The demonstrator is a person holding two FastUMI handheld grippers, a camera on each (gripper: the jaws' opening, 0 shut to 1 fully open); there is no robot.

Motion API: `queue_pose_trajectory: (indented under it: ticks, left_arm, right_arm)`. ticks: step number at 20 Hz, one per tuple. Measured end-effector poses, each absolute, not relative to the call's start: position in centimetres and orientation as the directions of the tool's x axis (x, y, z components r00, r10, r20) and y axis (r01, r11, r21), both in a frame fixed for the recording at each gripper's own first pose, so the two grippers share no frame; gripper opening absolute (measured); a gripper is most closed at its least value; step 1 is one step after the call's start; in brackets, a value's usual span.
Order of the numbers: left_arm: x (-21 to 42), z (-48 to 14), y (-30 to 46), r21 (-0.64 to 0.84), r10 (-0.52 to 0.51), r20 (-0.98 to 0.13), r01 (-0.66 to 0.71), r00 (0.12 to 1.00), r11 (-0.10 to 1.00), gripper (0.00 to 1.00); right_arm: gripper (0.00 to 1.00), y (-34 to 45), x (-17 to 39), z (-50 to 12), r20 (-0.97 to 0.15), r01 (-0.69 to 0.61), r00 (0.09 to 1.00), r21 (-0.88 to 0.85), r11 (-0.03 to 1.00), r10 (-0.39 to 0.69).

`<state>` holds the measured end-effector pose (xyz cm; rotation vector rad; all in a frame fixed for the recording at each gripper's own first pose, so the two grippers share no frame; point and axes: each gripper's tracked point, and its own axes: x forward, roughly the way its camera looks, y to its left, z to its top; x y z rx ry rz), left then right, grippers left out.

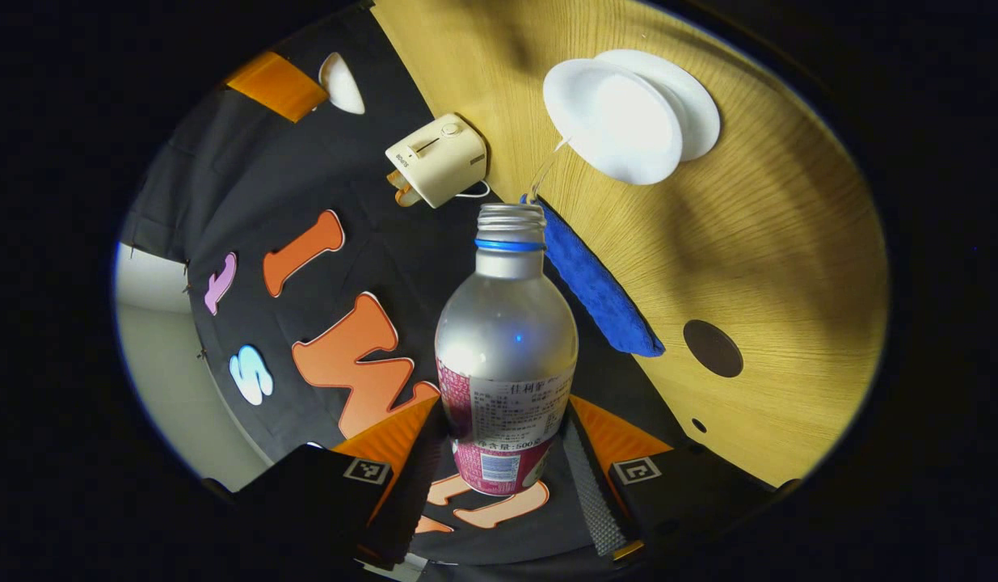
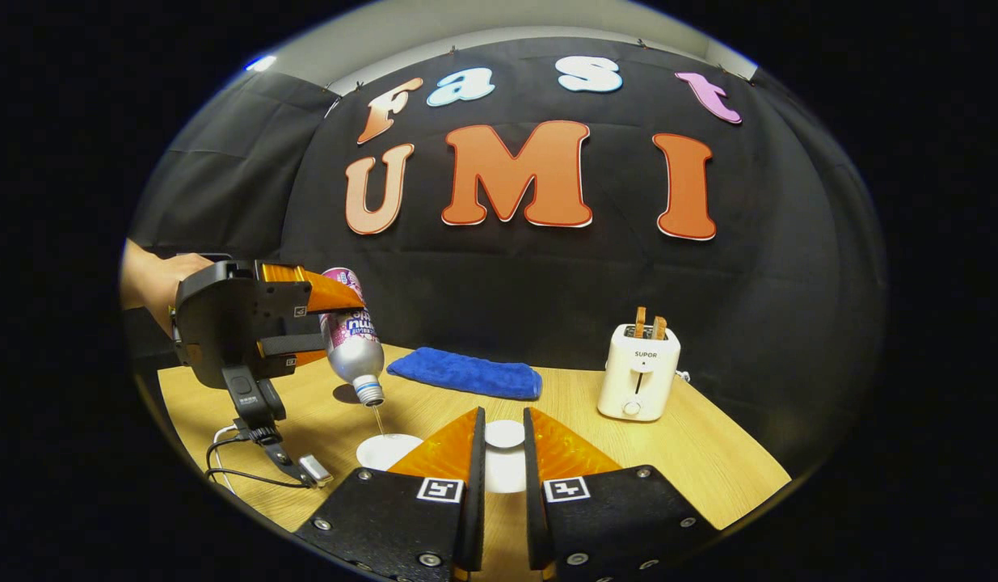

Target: Open the teacup lid with one hand, grasp the water bottle and pour water into the teacup with the other hand; after pouring, place the water bottle on the coaster and then close the teacup lid.

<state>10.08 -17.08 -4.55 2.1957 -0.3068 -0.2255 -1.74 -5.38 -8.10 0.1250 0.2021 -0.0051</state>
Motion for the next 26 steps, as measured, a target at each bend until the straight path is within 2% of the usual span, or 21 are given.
queue_pose_trajectory:
  ticks: [5,6,7,10,13,14,15,17,21,25,26]
  left_arm:
    - [9.8,-5.2,-17.2,0.782,-0.31,-0.052,-0.155,0.949,-0.604,0.82]
    - [9.7,-5.3,-17.2,0.779,-0.312,-0.051,-0.158,0.949,-0.607,0.87]
    - [9.7,-5.3,-17.3,0.778,-0.315,-0.048,-0.163,0.948,-0.607,0.82]
    - [9.4,-5.2,-17.7,0.771,-0.333,-0.038,-0.184,0.942,-0.609,0.84]
    - [9.2,-5.2,-17.7,0.77,-0.341,-0.032,-0.195,0.939,-0.608,0.82]
    - [9.1,-5.1,-17.8,0.771,-0.345,-0.027,-0.2,0.938,-0.605,0.84]
    - [9.2,-5.1,-17.8,0.775,-0.348,-0.023,-0.203,0.937,-0.598,0.82]
    - [9.3,-4.8,-17.7,0.789,-0.36,-0.006,-0.217,0.933,-0.575,0.85]
    - [9.2,-4.3,-17.7,0.824,-0.376,0.021,-0.228,0.926,-0.518,0.82]
    - [8.7,-3.2,-17.3,0.867,-0.404,0.082,-0.265,0.911,-0.423,0.87]
    - [8.4,-2.9,-17.3,0.877,-0.419,0.103,-0.281,0.902,-0.39,0.84]
  right_arm:
    - [0.22,-5.2,-1.7,-8.1,-0.202,0.008,0.979,0.127,0.992,0.017]
    - [0.22,-5.1,-1.7,-8.1,-0.204,0.004,0.979,0.125,0.992,0.022]
    - [0.22,-5.2,-1.7,-8.2,-0.207,0.006,0.978,0.124,0.992,0.02]
    - [0.22,-5.0,-1.6,-8.2,-0.209,0.001,0.978,0.121,0.993,0.025]
    - [0.22,-5.0,-1.5,-8.2,-0.209,-0.004,0.977,0.121,0.993,0.029]
    - [0.22,-4.9,-1.5,-8.1,-0.209,-0.002,0.978,0.121,0.993,0.027]
    - [0.22,-4.8,-1.5,-8.2,-0.21,-0.005,0.977,0.122,0.993,0.03]
    - [0.22,-4.7,-1.4,-8.2,-0.21,-0.007,0.977,0.123,0.992,0.032]
    - [0.22,-4.2,-1.1,-8.1,-0.21,-0.011,0.977,0.123,0.992,0.037]
    - [0.22,-3.6,-0.9,-8.1,-0.21,-0.019,0.977,0.121,0.993,0.045]
    - [0.22,-3.5,-0.8,-8.0,-0.21,-0.021,0.977,0.122,0.992,0.046]
